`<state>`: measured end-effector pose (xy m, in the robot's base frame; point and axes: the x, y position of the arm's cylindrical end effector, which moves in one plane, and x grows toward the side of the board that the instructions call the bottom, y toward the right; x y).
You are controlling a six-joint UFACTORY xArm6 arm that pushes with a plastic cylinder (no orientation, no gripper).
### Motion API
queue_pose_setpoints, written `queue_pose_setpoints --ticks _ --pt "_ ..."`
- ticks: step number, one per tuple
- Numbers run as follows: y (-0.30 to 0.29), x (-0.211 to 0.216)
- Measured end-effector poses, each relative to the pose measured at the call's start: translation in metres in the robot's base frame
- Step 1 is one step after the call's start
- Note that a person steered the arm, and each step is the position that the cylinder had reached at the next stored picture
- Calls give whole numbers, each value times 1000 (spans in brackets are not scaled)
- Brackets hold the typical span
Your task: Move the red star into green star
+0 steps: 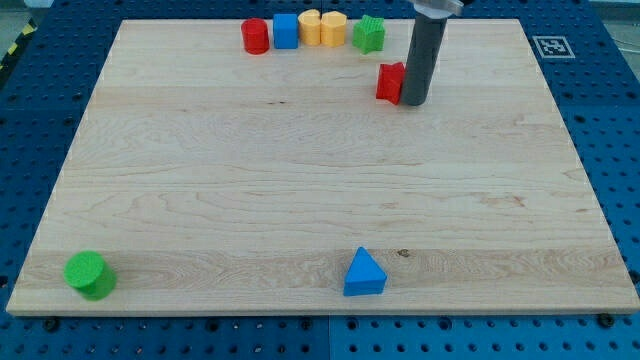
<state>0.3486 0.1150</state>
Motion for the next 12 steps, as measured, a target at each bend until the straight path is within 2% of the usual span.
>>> queue_pose_setpoints --ticks 2,4,6,8,10,12 --pt "0 -23" --pt "-1 17" --pt "-10 -10" --pt "-17 -3" --pt "-28 -29" --pt "-35 -6"
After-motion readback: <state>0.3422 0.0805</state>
